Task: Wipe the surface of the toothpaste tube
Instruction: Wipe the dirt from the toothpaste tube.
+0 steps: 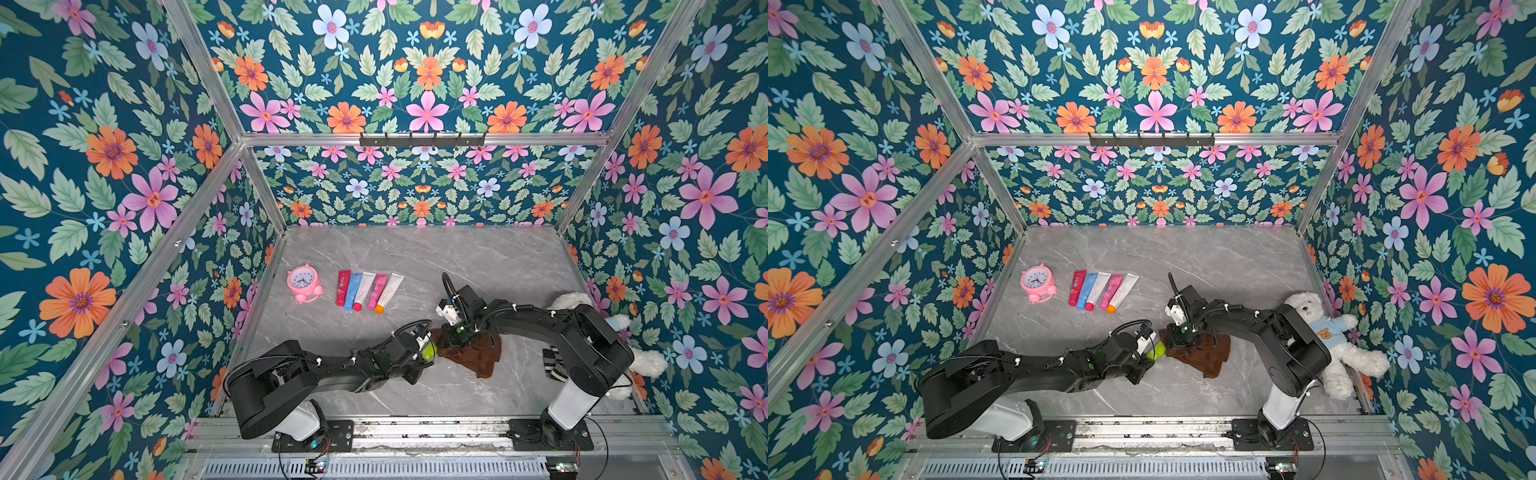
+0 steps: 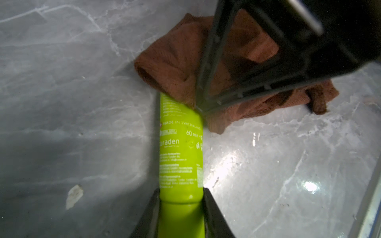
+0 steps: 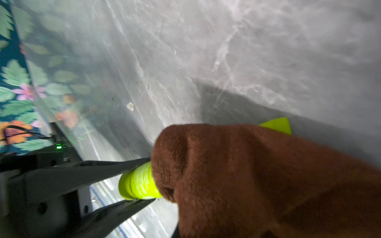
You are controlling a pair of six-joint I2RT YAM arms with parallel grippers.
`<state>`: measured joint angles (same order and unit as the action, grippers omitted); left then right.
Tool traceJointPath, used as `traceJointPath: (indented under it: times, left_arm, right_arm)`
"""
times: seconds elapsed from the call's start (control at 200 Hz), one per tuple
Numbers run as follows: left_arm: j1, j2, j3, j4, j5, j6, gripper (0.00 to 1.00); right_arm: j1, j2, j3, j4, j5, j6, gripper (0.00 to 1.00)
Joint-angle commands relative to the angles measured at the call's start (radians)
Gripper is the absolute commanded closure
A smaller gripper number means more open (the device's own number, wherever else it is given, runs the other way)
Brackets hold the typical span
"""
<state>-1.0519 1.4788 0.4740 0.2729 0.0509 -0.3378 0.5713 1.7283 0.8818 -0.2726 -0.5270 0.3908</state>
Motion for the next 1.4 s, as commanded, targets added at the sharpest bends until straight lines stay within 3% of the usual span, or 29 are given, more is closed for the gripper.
traceJointPath:
  times: [0.0, 0.205, 0.315, 0.475, 0.63, 0.83, 0.935, 1.22, 1.4]
  left_arm:
    - [-0.002, -0.003, -0.003, -0.065, 0.016, 0.007, 1.00]
    - [-0.002, -0.002, -0.003, -0.063, 0.013, 0.006, 1.00]
    - [-0.004, 0.001, -0.002, -0.063, 0.014, 0.006, 1.00]
    - [-0.003, 0.014, 0.005, -0.064, 0.020, 0.009, 1.00]
    - [-0.004, 0.020, 0.009, -0.066, 0.023, 0.011, 1.00]
    - [-0.005, 0.004, 0.000, -0.064, 0.015, 0.008, 1.00]
    - [-0.005, 0.004, -0.001, -0.063, 0.014, 0.008, 1.00]
    - [-0.005, 0.006, 0.000, -0.064, 0.016, 0.008, 1.00]
    - [-0.005, 0.006, 0.000, -0.063, 0.013, 0.007, 1.00]
  right_arm:
    - [-0.071, 0.017, -0.011, -0.047, 0.239, -0.015, 1.00]
    - [-0.092, -0.040, 0.027, -0.145, 0.322, -0.066, 1.00]
    - [-0.069, -0.119, 0.006, -0.123, 0.251, -0.064, 1.00]
    - [0.044, -0.168, 0.006, -0.079, 0.163, -0.014, 1.00]
    - [0.117, -0.100, 0.025, -0.008, 0.109, 0.032, 1.00]
    - [0.130, 0.025, 0.027, 0.016, 0.080, 0.027, 1.00]
    - [0.103, 0.034, 0.011, -0.033, 0.138, -0.002, 1.00]
    - [-0.102, -0.026, -0.055, -0.060, 0.234, -0.054, 1.00]
    - [-0.125, -0.106, -0.040, -0.097, 0.254, -0.070, 1.00]
